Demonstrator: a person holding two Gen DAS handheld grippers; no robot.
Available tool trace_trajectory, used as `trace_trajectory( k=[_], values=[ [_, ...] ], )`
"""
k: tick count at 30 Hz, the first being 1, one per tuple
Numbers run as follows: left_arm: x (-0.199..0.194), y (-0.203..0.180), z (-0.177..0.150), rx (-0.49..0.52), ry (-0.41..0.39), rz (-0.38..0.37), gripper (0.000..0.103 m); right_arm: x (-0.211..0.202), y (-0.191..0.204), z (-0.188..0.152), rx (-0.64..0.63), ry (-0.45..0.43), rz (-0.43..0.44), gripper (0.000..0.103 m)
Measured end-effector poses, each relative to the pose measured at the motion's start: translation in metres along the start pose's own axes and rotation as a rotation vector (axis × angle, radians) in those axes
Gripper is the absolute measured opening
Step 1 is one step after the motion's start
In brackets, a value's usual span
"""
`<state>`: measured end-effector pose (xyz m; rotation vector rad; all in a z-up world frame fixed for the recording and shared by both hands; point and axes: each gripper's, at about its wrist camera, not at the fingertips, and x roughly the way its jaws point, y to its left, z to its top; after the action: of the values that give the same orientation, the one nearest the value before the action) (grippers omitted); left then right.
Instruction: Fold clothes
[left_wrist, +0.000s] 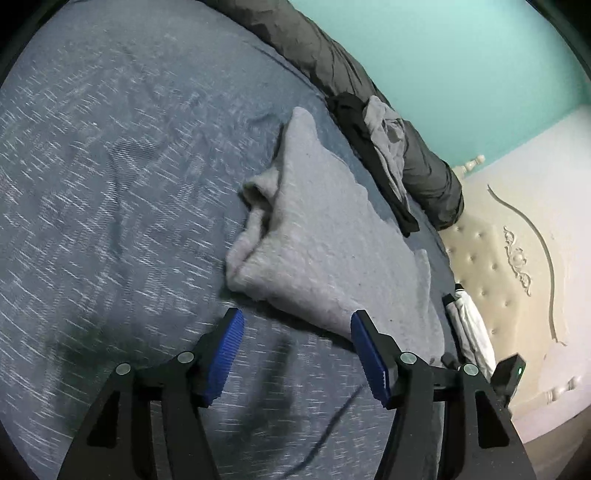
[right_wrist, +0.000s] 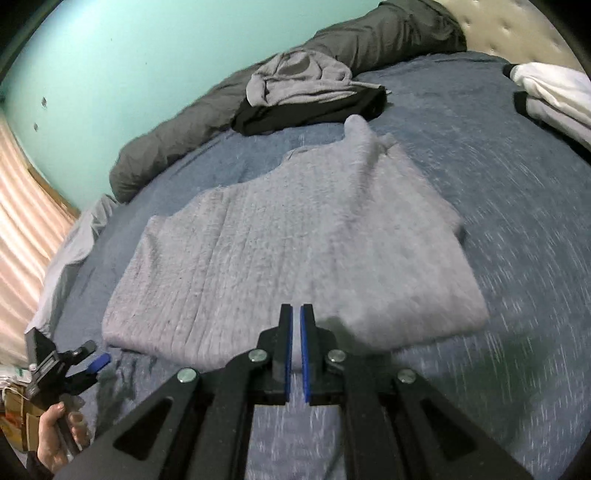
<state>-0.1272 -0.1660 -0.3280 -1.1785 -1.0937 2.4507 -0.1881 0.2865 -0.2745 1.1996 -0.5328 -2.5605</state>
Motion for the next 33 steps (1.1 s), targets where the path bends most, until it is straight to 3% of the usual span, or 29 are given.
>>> trace_trajectory(
  k=[7, 11, 18, 22, 24, 27, 33],
  values=[
    [0.013, -0.001, 0.002, -0.059, -0.011, 0.013, 0.071, -0.009, -0.011, -0.011, 0.022, -0.004, 0.097, 0.011],
    [0.017, 0.007, 0.009, -0.081, -0.035, 0.048, 0.072, -0.004, -0.018, -0.008, 0.037, -0.012, 0.098, 0.011],
    [0.024, 0.023, 0.019, -0.172, -0.075, 0.021, 0.07, 0.004, -0.034, -0.01, 0.086, -0.014, 0.096, 0.013],
    [0.028, 0.027, 0.019, -0.186, -0.079, 0.016, 0.061, 0.002, -0.041, -0.007, 0.097, -0.036, 0.085, 0.013],
    [0.029, 0.026, 0.018, -0.179, -0.079, 0.01, 0.042, 0.0, -0.043, -0.006, 0.096, -0.052, 0.077, 0.014],
    [0.029, 0.024, 0.017, -0.168, -0.08, -0.019, 0.023, -0.004, -0.05, -0.004, 0.103, -0.073, 0.053, 0.017],
    [0.026, 0.014, 0.021, -0.121, -0.107, -0.067, 0.012, -0.006, -0.063, -0.004, 0.139, -0.081, 0.051, 0.022]
  ],
)
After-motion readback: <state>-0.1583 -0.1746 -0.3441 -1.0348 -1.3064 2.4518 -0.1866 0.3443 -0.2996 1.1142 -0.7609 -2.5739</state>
